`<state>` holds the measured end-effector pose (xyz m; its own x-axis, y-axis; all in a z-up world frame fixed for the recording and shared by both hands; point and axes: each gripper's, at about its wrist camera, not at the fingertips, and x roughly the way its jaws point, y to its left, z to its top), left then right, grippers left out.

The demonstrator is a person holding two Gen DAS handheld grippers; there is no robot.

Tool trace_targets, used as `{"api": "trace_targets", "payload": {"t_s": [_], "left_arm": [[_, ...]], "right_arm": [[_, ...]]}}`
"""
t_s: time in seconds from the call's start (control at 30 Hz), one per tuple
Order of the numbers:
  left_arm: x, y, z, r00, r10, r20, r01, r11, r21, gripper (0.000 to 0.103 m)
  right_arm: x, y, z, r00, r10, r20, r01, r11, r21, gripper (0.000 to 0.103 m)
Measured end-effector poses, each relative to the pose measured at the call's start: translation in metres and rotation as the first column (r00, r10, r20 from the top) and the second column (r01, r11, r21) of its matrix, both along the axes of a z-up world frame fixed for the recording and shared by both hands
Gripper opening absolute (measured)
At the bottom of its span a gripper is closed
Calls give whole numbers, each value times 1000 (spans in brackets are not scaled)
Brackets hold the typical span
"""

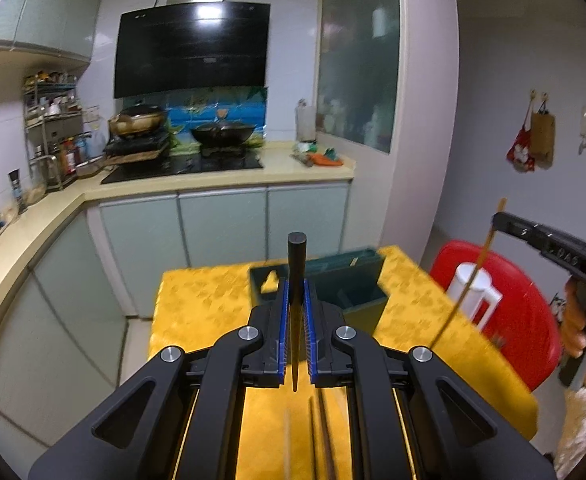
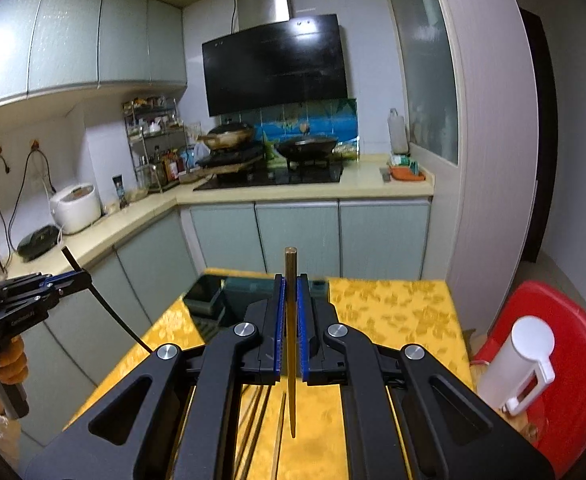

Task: Organize utensils
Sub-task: 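Lift both held chopsticks and carry them over the green utensil holder, then lower both chopsticks into the holder and open both grippers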

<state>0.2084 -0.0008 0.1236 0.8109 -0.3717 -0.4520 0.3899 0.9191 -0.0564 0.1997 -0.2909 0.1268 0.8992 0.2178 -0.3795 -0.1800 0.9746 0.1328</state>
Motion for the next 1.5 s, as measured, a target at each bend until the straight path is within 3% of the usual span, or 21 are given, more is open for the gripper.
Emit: {"api": "trace_targets", "payload": {"t_s": [0.17,0.37,0.63,0.83,0.97,1.03,1.07,1.1,1.17,1.3,1.5], "left_arm": [[25,-25,35,999,-30,21,31,999,-44,7],[58,-57,45,999,-1,54,1,1000,-15,7],[103,-77,6,999,43,4,-43,999,-4,7],[112,-77,-34,997,59,-48,-57,998,41,7],[112,-69,-46,995,81,-65,-78,996,46,9],[110,-64,-46,994,90,-60,-87,995,45,24],[108,-62,-44,994,95,-50,-93,995,43,42],[105,-59,-41,994,105,-33,-104,994,40,56],[103,-58,-36,994,108,-19,-108,994,30,64],[93,-51,-28,994,108,-1,-108,994,9,77],[69,-41,-26,993,115,32,-116,993,5,86]], "right_arm": [[21,5,30,997,-28,67,29,1000,-3,7],[57,8,43,990,-69,121,72,997,-26,7],[109,25,5,996,-77,50,81,993,-84,7],[117,36,-29,999,-50,-21,48,993,-109,7],[118,38,-39,998,-46,-51,41,995,-93,7],[118,38,-40,997,-43,-57,38,995,-94,10],[118,38,-39,997,-44,-60,38,995,-94,21],[116,38,-39,997,-47,-60,42,995,-90,44],[111,37,-35,997,-71,-36,68,994,-83,74],[106,36,-31,997,-80,-20,78,992,-94,75],[86,22,-21,992,-124,14,125,985,-115,75]]}}
